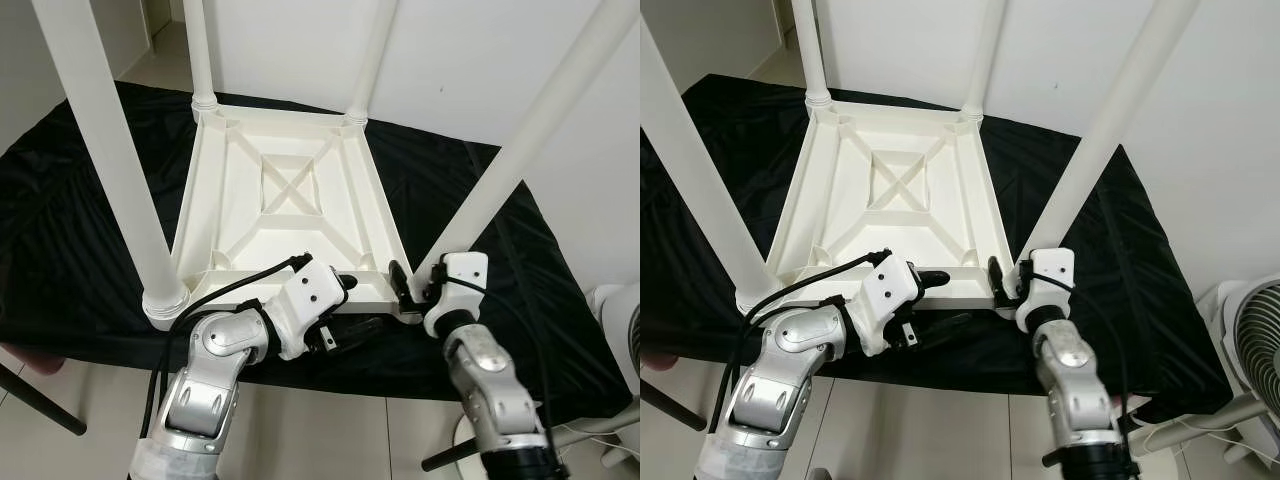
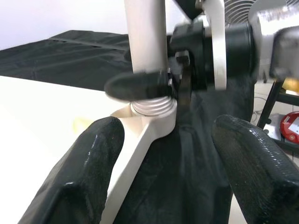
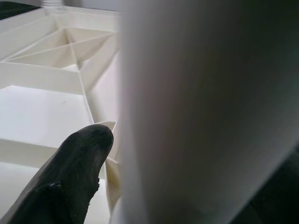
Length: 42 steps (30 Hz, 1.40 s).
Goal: Building children table
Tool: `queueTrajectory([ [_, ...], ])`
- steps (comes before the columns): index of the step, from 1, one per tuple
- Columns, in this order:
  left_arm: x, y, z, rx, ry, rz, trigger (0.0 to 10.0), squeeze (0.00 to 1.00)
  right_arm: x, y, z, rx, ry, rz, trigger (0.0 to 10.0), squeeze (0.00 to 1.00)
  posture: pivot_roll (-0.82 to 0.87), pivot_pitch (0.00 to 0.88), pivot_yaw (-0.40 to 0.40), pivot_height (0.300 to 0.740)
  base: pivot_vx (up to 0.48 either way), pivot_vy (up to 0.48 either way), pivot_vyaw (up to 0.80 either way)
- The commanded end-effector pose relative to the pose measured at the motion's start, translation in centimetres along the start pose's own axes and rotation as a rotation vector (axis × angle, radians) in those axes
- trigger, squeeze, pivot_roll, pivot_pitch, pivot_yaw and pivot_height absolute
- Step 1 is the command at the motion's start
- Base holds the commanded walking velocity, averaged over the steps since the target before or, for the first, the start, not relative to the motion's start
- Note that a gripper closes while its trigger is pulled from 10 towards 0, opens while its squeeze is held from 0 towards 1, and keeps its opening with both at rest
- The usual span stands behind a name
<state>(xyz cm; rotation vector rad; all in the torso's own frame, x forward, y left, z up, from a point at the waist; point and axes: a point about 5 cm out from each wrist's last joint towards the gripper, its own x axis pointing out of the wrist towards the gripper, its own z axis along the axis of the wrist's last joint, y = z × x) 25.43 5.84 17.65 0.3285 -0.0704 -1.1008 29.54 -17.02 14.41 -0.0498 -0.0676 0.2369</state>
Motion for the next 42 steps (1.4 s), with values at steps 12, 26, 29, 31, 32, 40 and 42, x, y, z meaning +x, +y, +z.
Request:
queueTrajectory([
  [12, 0.0, 1.1, -0.2, 0.003, 0.007, 0.250, 10.0, 0.00, 1.1, -0.3, -0.8, -0.045, 0.056, 0.325, 0.0, 0.00, 0.00, 0.054, -0.113, 0.740, 0.000, 0.000, 0.00],
  [26, 0.4, 0.9, -0.1, -0.002, 0.000, 0.246, 10.0, 0.00, 0.7, -1.4, -1.5, -0.005, 0.090, 0.251, 10.0, 0.00, -0.04, 0.051, -0.108, 0.740, 0.000, 0.000, 0.00],
  [29, 0.5, 0.9, -0.1, 0.000, -0.001, 0.242, 10.0, 0.00, 0.6, -1.7, -1.5, 0.005, 0.088, 0.195, 10.0, 0.00, -0.06, 0.051, -0.102, 0.740, 0.000, 0.000, 0.00],
  [31, 0.6, 0.9, -0.1, 0.000, -0.007, 0.236, 10.0, 0.00, 0.4, -1.9, -1.6, 0.016, 0.087, 0.128, 10.0, 0.00, -0.06, 0.051, -0.102, 0.740, 0.000, 0.000, 0.00],
  [32, 0.6, 0.9, -0.1, 0.000, -0.007, 0.236, 10.0, 0.00, 0.4, -1.9, -1.6, 0.016, 0.087, 0.128, 10.0, 0.00, -0.06, 0.051, -0.102, 0.740, 0.000, 0.000, 0.00],
  [40, 1.5, 0.9, 0.1, -0.001, -0.027, 0.210, 10.0, 0.00, -0.6, -0.7, -1.0, 0.086, 0.060, -0.152, 10.0, 0.00, -0.13, 0.053, -0.087, 0.740, 0.000, 0.000, 0.00],
  [42, 1.8, 0.9, 0.2, -0.002, -0.033, 0.202, 10.0, 0.00, -0.9, -0.2, -0.9, 0.094, 0.055, -0.261, 10.0, 0.00, -0.14, 0.056, -0.086, 0.740, 0.000, 0.000, 0.00],
])
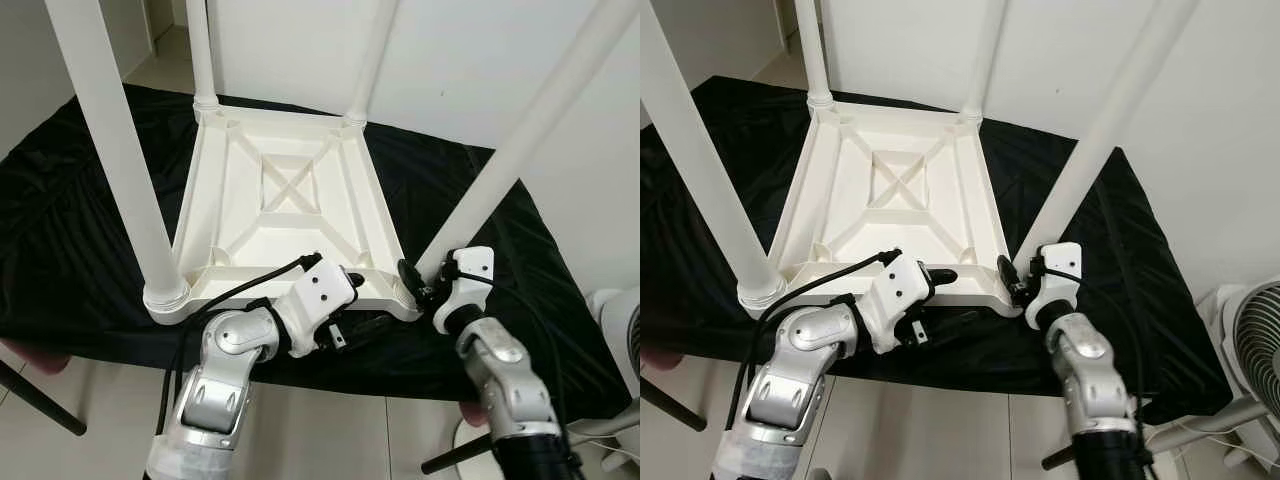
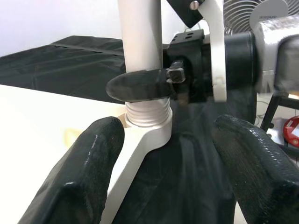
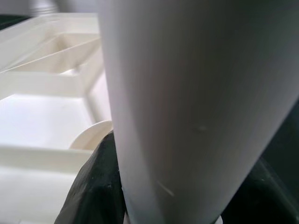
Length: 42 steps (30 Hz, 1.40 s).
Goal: Building children table
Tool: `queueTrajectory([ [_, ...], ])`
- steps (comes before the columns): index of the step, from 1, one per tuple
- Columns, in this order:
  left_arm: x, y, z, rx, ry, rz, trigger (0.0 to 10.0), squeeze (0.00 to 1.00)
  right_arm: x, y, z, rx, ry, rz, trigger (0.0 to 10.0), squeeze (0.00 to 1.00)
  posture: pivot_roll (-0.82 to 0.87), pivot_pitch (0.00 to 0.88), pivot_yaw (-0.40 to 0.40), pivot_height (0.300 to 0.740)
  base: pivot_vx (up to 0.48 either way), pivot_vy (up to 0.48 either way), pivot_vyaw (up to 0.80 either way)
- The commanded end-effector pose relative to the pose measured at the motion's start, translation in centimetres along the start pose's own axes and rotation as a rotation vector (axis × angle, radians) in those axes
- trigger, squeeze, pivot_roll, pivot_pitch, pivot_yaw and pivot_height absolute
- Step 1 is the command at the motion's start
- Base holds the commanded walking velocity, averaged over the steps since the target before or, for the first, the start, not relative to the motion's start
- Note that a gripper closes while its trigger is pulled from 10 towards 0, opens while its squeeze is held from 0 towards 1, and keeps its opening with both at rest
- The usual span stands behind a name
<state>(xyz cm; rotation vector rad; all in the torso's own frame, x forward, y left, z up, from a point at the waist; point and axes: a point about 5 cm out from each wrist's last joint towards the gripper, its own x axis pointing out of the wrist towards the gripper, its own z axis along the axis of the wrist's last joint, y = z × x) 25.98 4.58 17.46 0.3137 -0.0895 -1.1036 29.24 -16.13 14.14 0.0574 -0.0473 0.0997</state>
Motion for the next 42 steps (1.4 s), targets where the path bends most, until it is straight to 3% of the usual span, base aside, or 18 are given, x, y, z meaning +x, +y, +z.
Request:
queueTrajectory([
  [1, 0.4, 1.0, 0.2, 0.003, -0.010, 0.201, 10.0, 0.00, -0.6, -1.3, -0.5, -0.013, 0.036, -0.123, 10.0, 0.00, -0.14, 0.056, -0.086, 0.740, 0.000, 0.000, 0.00],
  [3, 0.5, 1.0, 0.2, 0.005, -0.011, 0.201, 10.0, 0.00, -0.9, -0.7, -0.8, -0.014, 0.052, -0.233, 10.0, 0.00, -0.14, 0.059, -0.084, 0.740, 0.000, 0.000, 0.00],
  [7, 0.5, 1.2, 0.3, 0.002, -0.012, 0.215, 10.0, 0.00, -1.2, 0.6, -1.0, -0.017, 0.070, -0.314, 10.0, 0.00, -0.12, 0.063, -0.084, 0.740, 0.000, 0.000, 0.00],
  [10, 0.4, 1.3, 0.2, 0.000, -0.009, 0.230, 10.0, 0.00, -1.1, 1.9, -0.6, -0.008, 0.050, -0.255, 10.0, 0.00, -0.12, 0.063, -0.084, 0.740, 0.000, 0.000, 0.00],
  [15, 0.3, 1.4, 0.2, 0.001, -0.010, 0.238, 10.0, 0.00, -1.0, 2.1, -0.2, 0.013, 0.032, -0.225, 10.0, 0.00, -0.10, 0.067, -0.081, 0.740, 0.000, 0.000, 0.00],
  [16, 0.3, 1.5, 0.3, 0.000, -0.010, 0.244, 10.0, 0.00, -1.0, 1.8, 0.1, 0.013, 0.013, -0.215, 10.0, 1.00, -0.09, 0.071, -0.087, 0.740, 0.000, 0.000, 0.00],
  [21, 0.2, 1.6, 0.4, 0.003, -0.015, 0.252, 10.0, 0.00, -1.1, 2.1, 0.7, 0.057, -0.012, -0.154, 10.0, 1.00, -0.08, 0.076, -0.095, 0.740, 0.000, 0.000, 0.00],
  [27, -0.1, 1.6, 0.3, 0.000, -0.009, 0.273, 10.0, 0.00, -0.9, 0.3, 1.2, -0.022, -0.001, -0.009, 10.0, 1.00, -0.07, 0.080, -0.107, 0.740, 0.000, 0.000, 0.00],
  [28, -0.2, 1.6, 0.3, -0.002, -0.007, 0.271, 10.0, 0.00, -0.8, 0.1, 1.1, -0.033, 0.008, 0.044, 10.0, 0.39, -0.07, 0.080, -0.107, 0.740, 0.000, 0.000, 0.00],
  [30, -0.3, 1.5, 0.2, -0.005, -0.006, 0.267, 10.0, 0.00, -0.7, 0.0, 1.1, -0.046, 0.018, 0.103, 10.0, 0.39, -0.07, 0.080, -0.107, 0.740, 0.000, 0.000, 0.00],
  [31, -0.4, 1.3, 0.2, 0.001, -0.004, 0.256, 10.0, 0.00, -0.5, -0.3, 1.1, -0.056, 0.021, 0.153, 10.0, 0.00, -0.06, 0.082, -0.107, 0.740, 0.000, 0.000, 0.00],
  [42, -1.4, 1.0, -0.5, 0.020, 0.026, 0.231, 10.0, 0.00, 0.4, -1.0, 0.3, -0.133, 0.081, 0.474, 10.0, 0.00, -0.04, 0.076, -0.107, 0.740, 0.000, 0.000, 0.00],
])
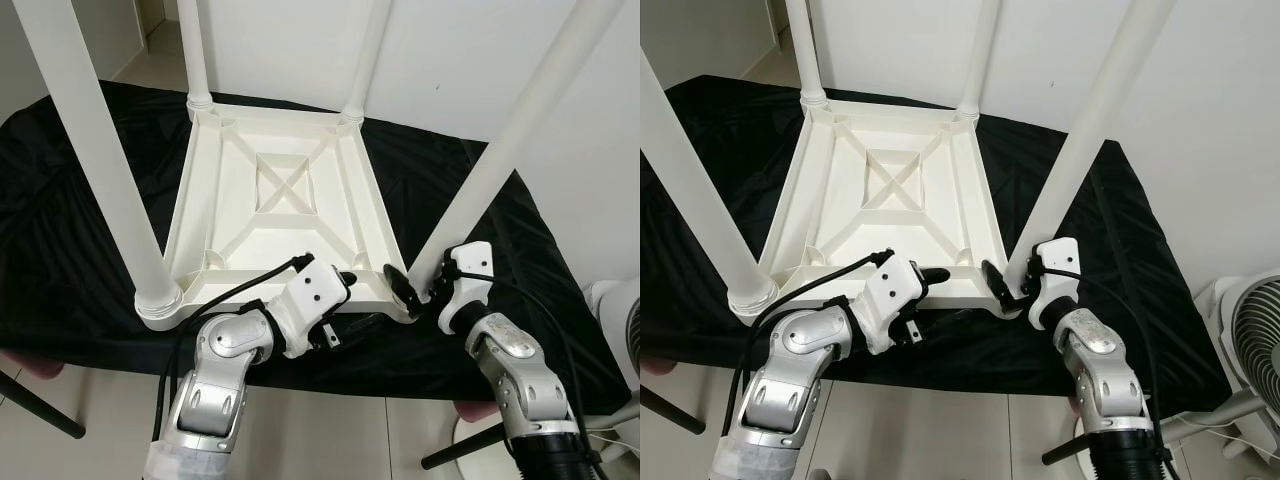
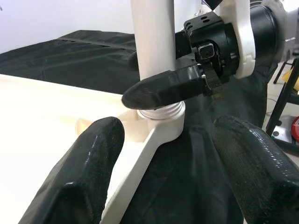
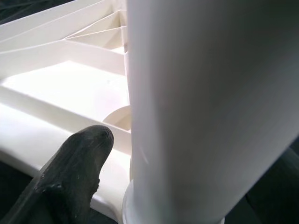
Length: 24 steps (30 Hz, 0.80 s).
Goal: Building children table
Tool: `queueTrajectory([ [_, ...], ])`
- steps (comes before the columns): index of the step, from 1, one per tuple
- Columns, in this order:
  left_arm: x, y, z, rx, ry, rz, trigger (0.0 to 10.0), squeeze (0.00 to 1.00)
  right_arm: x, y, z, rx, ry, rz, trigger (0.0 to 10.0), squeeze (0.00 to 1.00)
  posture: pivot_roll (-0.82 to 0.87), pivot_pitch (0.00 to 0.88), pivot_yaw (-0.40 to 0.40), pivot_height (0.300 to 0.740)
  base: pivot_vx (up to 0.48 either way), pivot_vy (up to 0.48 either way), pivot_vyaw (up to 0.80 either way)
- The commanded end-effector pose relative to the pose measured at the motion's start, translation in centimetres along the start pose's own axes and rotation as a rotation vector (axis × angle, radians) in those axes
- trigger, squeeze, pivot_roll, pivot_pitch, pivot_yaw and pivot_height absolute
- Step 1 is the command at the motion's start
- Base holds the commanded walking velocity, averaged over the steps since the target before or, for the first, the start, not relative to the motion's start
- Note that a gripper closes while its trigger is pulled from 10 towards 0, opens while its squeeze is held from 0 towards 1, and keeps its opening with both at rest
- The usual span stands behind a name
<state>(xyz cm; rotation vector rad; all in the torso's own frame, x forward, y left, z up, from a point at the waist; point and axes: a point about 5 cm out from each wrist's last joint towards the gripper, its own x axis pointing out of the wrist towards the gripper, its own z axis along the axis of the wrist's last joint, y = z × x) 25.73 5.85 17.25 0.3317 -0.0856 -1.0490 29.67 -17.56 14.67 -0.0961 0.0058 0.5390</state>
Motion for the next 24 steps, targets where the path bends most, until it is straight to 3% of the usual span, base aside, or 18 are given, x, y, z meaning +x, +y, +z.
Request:
queueTrajectory([
  [1, -0.1, 0.7, 0.0, 0.007, 0.005, 0.181, 10.0, 0.00, 0.3, 0.4, -0.3, -0.008, 0.016, 0.069, 10.0, 0.00, -0.03, 0.067, -0.107, 0.740, 0.000, 0.000, 0.00],
  [5, 0.0, 0.8, 0.1, 0.010, 0.005, 0.188, 10.0, 0.00, 0.5, -0.2, -0.6, -0.042, 0.036, 0.150, 10.0, 0.00, -0.03, 0.061, -0.109, 0.740, 0.000, 0.000, 0.00],
  [6, 0.0, 0.8, 0.1, 0.009, 0.004, 0.189, 10.0, 0.00, 0.6, -0.4, -0.7, -0.036, 0.037, 0.168, 5.0, 0.00, -0.03, 0.059, -0.111, 0.740, 0.000, 0.000, 0.00],
  [7, 0.0, 0.8, 0.1, 0.009, 0.004, 0.189, 10.0, 0.00, 0.6, -0.4, -0.7, -0.036, 0.037, 0.168, 5.0, 0.00, -0.03, 0.059, -0.111, 0.740, 0.000, 0.000, 0.00],
  [8, 0.1, 0.7, 0.1, 0.008, 0.003, 0.190, 10.0, 0.00, 0.6, -0.6, -0.6, -0.037, 0.034, 0.182, 0.0, 0.00, -0.03, 0.058, -0.114, 0.740, 0.000, 0.000, 0.00],
  [17, 0.2, 0.7, 0.1, 0.008, 0.000, 0.196, 10.0, 0.00, 0.2, -1.1, -0.9, -0.031, 0.031, 0.216, 0.0, 0.00, -0.03, 0.049, -0.126, 0.740, 0.000, 0.000, 0.00],
  [18, 0.3, 0.7, 0.2, 0.004, -0.002, 0.197, 10.0, 0.00, 0.1, -1.0, -1.1, -0.015, 0.036, 0.158, 7.4, 0.00, -0.03, 0.048, -0.127, 0.740, 0.000, 0.000, 0.00],
  [20, 0.3, 0.7, 0.2, 0.004, -0.003, 0.197, 10.0, 0.00, 0.0, -0.9, -1.1, -0.003, 0.037, 0.139, 7.4, 0.00, -0.03, 0.046, -0.130, 0.740, 0.000, 0.000, 0.00],
  [21, 0.3, 0.6, 0.2, 0.002, -0.004, 0.197, 10.0, 0.00, 0.1, -0.7, -1.1, 0.013, 0.032, 0.108, 10.0, 0.00, -0.03, 0.046, -0.131, 0.740, 0.000, 0.000, 0.00],
  [24, 0.3, 0.6, 0.1, 0.001, -0.004, 0.198, 10.0, 0.00, 0.1, 0.1, -1.1, 0.041, 0.013, 0.031, 10.0, 0.00, -0.03, 0.046, -0.131, 0.740, 0.000, 0.000, 0.00],
])
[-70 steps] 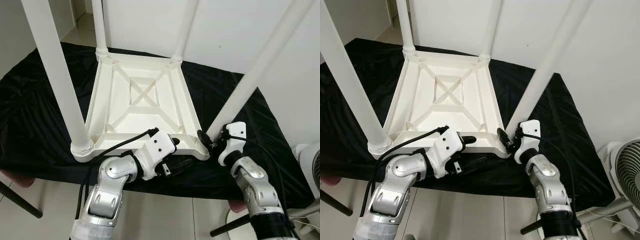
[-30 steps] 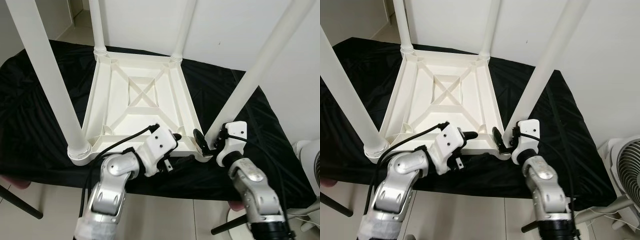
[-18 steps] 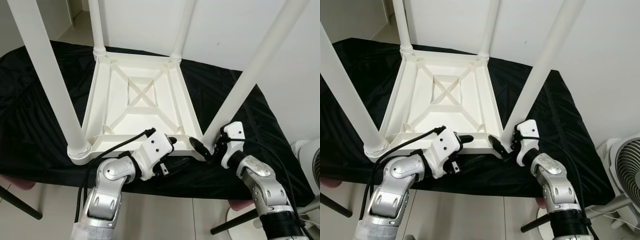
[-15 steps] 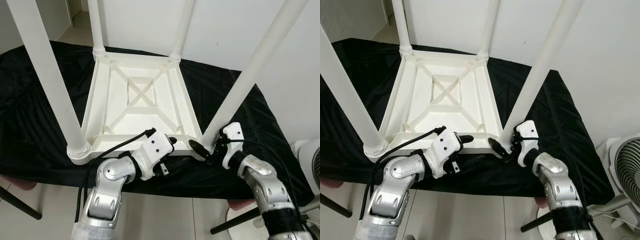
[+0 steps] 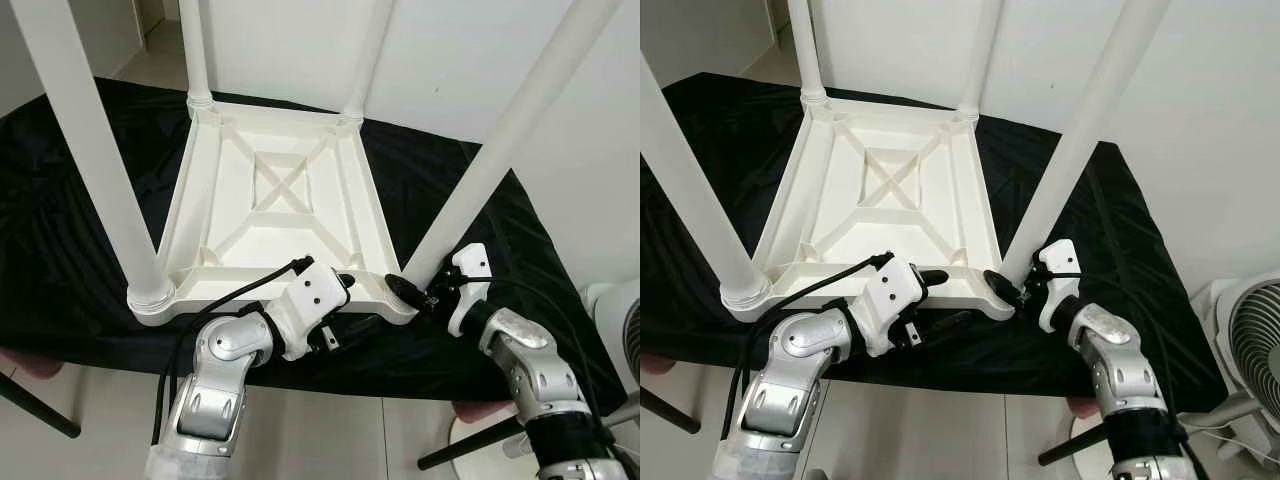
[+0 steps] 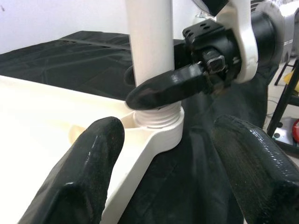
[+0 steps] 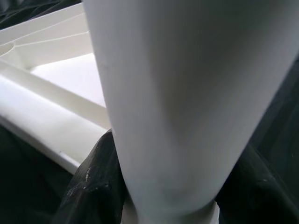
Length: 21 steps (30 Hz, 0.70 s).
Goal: Building children table
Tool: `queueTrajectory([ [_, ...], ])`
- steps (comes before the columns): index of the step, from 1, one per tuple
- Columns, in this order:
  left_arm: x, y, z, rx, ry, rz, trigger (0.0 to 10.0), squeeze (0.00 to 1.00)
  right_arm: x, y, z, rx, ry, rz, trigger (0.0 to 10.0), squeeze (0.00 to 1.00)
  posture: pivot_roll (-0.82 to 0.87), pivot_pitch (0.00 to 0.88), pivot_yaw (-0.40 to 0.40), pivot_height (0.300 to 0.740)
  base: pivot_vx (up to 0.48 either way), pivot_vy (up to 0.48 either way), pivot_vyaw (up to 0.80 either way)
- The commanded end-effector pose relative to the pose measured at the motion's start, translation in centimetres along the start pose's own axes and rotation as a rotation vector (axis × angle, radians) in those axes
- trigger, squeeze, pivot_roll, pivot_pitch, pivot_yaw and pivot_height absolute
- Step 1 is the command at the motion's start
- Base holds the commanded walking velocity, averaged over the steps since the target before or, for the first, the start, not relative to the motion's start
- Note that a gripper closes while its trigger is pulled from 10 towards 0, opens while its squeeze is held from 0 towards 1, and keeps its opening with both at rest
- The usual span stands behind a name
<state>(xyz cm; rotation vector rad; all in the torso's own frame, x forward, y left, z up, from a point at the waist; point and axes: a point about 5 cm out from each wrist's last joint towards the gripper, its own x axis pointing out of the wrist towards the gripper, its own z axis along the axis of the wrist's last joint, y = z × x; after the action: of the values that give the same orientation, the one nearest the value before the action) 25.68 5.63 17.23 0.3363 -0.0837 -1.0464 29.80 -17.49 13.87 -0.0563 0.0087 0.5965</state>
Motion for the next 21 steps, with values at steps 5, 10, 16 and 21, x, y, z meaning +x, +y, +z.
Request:
queueTrajectory([
  [5, 0.2, 0.7, 0.2, -0.007, -0.011, 0.197, 10.0, 0.00, 0.0, 1.3, -0.2, 0.076, -0.001, -0.176, 10.0, 0.00, -0.04, 0.051, -0.130, 0.740, 0.000, 0.000, 0.00],
  [10, 0.3, 0.6, 0.1, -0.011, -0.010, 0.193, 10.0, 0.00, -0.2, 2.3, -0.3, 0.079, 0.020, -0.413, 10.0, 0.00, -0.04, 0.057, -0.128, 0.740, 0.000, 0.000, 0.00],
  [16, 0.3, 0.6, 0.1, -0.013, -0.010, 0.192, 10.0, 0.00, -0.4, 2.8, -0.4, 0.094, 0.030, -0.506, 10.0, 0.00, -0.04, 0.058, -0.128, 0.740, 0.000, 0.000, 0.00],
  [21, 0.2, 0.5, 0.1, -0.017, -0.008, 0.199, 10.0, 0.00, -0.7, 4.2, -0.3, 0.128, 0.045, -0.719, 10.0, 0.00, -0.04, 0.065, -0.132, 0.740, 0.000, 0.000, 0.00],
])
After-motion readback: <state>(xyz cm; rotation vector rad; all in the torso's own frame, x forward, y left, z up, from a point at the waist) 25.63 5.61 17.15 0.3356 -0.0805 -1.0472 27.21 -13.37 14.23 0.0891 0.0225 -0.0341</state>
